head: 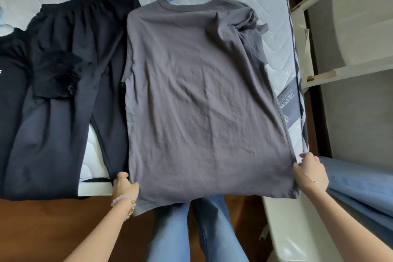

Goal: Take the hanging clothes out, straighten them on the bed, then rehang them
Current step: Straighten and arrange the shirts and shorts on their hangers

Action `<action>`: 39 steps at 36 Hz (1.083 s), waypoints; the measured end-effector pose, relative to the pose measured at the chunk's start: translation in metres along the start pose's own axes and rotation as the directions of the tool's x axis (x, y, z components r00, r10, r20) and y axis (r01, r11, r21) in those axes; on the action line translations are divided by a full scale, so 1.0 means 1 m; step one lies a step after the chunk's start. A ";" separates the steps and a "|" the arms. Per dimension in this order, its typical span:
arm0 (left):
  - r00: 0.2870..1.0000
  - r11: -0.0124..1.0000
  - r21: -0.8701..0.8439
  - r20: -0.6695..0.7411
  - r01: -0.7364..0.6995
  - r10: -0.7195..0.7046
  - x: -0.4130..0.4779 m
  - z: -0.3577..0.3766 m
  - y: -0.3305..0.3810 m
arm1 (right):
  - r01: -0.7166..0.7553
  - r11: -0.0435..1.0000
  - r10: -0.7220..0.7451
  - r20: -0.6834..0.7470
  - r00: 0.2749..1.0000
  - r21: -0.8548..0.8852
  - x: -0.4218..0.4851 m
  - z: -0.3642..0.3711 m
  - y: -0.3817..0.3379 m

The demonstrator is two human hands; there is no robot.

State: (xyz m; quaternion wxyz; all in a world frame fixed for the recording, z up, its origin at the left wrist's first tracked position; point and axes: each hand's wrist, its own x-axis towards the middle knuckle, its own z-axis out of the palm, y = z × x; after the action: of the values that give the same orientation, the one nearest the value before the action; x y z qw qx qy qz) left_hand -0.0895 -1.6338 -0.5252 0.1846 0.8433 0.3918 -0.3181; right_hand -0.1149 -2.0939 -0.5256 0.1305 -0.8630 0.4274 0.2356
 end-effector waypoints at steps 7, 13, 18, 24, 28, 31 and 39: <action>0.992 0.992 -0.092 0.078 -0.090 0.098 0.038 -0.030 0.064 | 0.150 0.969 -0.155 0.011 0.988 0.196 0.037 -0.031 -0.071; 0.993 0.935 -0.351 0.079 -0.059 0.092 0.084 -0.054 0.124 | 0.195 0.936 -0.209 0.015 0.978 0.294 0.076 -0.052 -0.145; 0.991 0.824 -0.567 0.100 -0.018 0.091 0.123 -0.081 0.172 | 0.249 0.891 -0.266 -0.010 0.964 0.380 0.119 -0.068 -0.202; 0.998 0.730 -0.682 -0.002 -0.044 0.059 0.160 -0.108 0.208 | 0.293 0.871 -0.280 -0.093 0.956 0.393 0.164 -0.086 -0.259; 0.997 0.738 -0.672 -0.015 -0.067 0.077 0.176 -0.120 0.229 | 0.270 0.859 -0.269 -0.065 0.961 0.436 0.181 -0.096 -0.289; 0.995 0.793 -0.606 0.019 -0.063 0.094 0.187 -0.123 0.241 | 0.246 0.850 -0.254 -0.046 0.966 0.466 0.193 -0.096 -0.306; 0.979 0.696 -0.713 0.187 0.083 0.075 0.197 -0.125 0.270 | 0.093 0.707 -0.127 -0.004 0.992 0.701 0.225 -0.088 -0.330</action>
State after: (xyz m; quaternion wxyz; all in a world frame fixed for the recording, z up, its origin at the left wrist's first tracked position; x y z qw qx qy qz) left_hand 0.2657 -1.6254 -0.5512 0.5367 0.6669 0.4657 -0.2244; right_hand 0.2928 -2.0854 -0.5588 0.4705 -0.7678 0.4296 0.0674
